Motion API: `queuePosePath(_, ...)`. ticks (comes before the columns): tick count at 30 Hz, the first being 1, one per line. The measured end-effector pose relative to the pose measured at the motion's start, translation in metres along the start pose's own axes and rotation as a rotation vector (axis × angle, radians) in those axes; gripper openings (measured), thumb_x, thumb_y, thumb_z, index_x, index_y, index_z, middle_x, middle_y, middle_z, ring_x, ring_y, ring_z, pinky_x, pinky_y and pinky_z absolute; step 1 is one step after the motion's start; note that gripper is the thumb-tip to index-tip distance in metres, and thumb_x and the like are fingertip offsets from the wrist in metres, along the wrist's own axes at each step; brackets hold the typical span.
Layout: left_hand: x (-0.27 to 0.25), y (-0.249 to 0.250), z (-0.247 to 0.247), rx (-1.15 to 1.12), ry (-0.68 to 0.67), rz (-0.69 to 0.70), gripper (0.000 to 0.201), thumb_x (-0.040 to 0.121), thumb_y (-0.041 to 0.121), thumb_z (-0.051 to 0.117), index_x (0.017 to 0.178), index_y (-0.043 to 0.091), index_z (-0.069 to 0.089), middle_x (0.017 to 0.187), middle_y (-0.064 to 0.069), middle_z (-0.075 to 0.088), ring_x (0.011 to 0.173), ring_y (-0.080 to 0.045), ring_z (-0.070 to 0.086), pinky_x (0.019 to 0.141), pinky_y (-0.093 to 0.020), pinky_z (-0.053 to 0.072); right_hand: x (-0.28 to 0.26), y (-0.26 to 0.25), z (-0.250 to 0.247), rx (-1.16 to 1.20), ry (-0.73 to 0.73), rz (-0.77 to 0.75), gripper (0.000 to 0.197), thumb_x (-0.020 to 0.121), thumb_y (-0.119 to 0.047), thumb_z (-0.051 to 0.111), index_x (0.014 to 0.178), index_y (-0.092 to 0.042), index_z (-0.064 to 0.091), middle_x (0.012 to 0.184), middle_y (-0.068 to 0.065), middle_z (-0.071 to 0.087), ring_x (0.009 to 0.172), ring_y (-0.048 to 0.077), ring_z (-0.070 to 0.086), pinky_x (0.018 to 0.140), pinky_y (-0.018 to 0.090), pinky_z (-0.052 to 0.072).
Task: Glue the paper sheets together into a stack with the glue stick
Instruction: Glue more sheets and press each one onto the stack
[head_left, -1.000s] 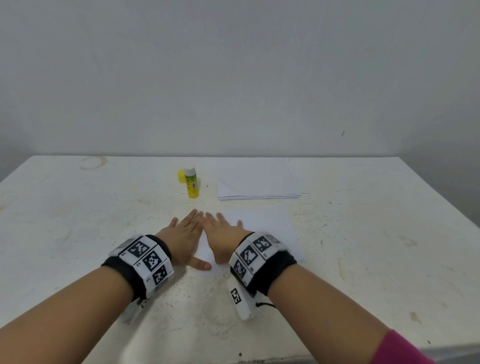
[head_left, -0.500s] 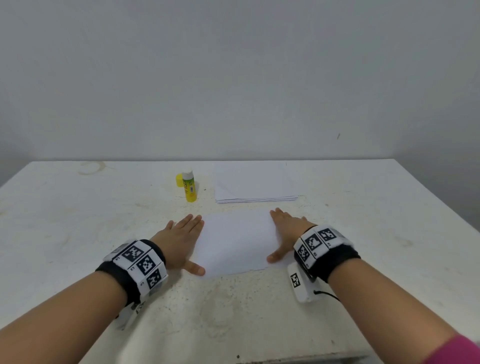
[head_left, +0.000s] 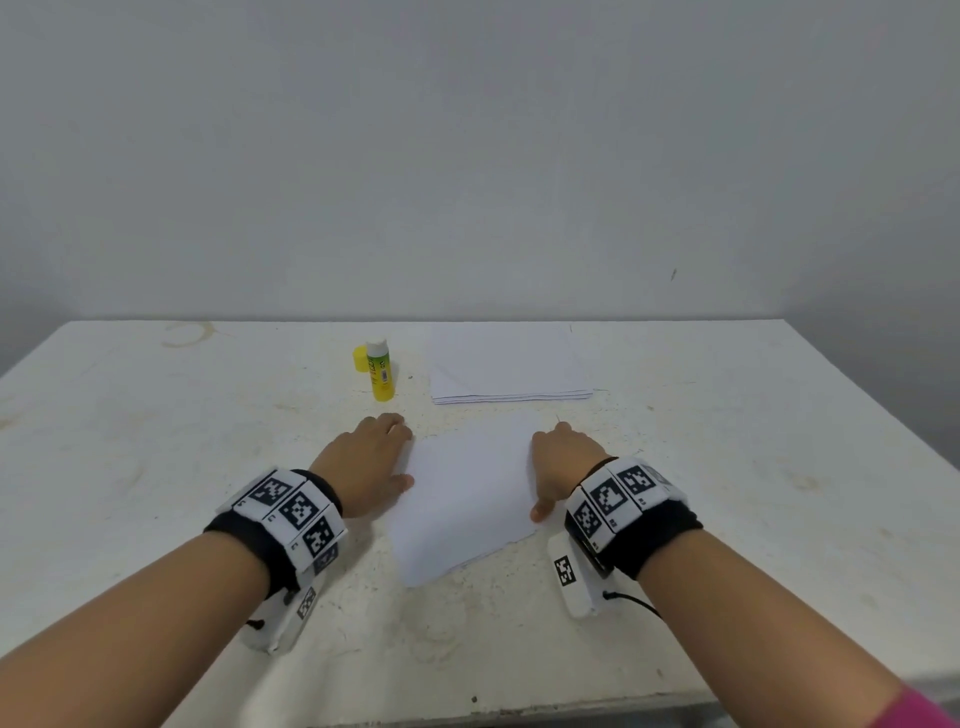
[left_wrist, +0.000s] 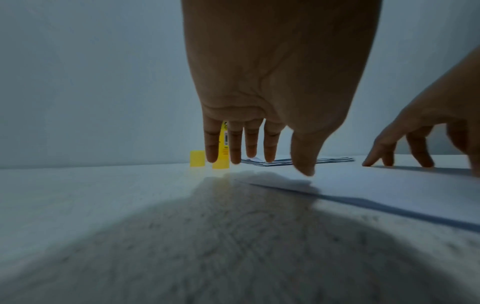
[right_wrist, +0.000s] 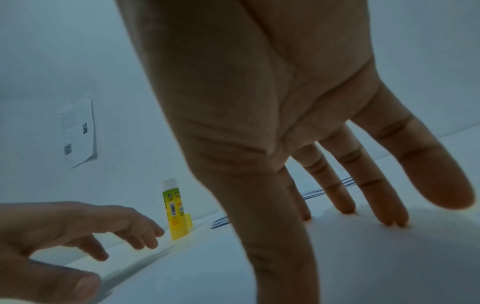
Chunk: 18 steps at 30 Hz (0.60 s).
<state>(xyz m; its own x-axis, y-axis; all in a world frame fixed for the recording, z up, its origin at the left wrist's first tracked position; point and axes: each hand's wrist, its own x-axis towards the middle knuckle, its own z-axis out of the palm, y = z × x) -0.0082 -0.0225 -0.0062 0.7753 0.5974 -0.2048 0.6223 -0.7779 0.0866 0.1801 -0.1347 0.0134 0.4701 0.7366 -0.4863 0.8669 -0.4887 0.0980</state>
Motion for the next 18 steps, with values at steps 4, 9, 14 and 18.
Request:
queuePosePath(4,-0.014,0.015,0.004,0.067,-0.251,0.088,0.105,0.085,0.066,0.050,0.153,0.006,-0.003,0.160,-0.008,-0.012,0.148,-0.021,-0.003,0.120,-0.038,0.008,-0.004,-0.004,-0.001,-0.022,-0.004,0.011,0.062,0.081,-0.032,0.075,0.130,-0.006,0.046,0.133,0.013,0.042,0.118,0.029,0.049,0.090,0.036,0.046)
queuePosePath(9,-0.013,0.017,0.007,0.088,-0.390,0.057,0.126,0.074,0.073,0.054,0.149,0.001,-0.017,0.157,-0.012,-0.023,0.147,-0.021,-0.013,0.121,-0.037,0.006,-0.008,-0.041,0.009,0.015,0.128,-0.200,0.076,0.083,-0.039,0.069,0.142,-0.008,0.032,0.140,0.012,0.036,0.128,0.030,0.039,0.104,0.046,0.038)
queuePosePath(14,-0.015,0.021,0.010,0.127,-0.383,0.056,0.127,0.075,0.072,0.057,0.148,-0.001,-0.018,0.156,-0.015,-0.024,0.147,-0.023,-0.015,0.120,-0.038,0.013,-0.012,-0.067,0.026,0.005,0.001,-0.356,0.115,0.074,-0.053,0.074,0.152,-0.009,0.002,0.160,0.011,0.001,0.147,0.026,0.010,0.115,0.049,0.018)
queuePosePath(18,-0.016,0.021,0.009,0.109,-0.396,0.046,0.127,0.076,0.071,0.057,0.147,-0.001,-0.020,0.156,-0.014,-0.026,0.147,-0.023,-0.015,0.119,-0.040,0.016,-0.008,-0.034,0.021,-0.044,-0.070,-0.315,0.127,0.072,-0.051,0.076,0.151,-0.009,-0.014,0.160,0.007,-0.013,0.148,0.022,0.001,0.117,0.049,0.007)
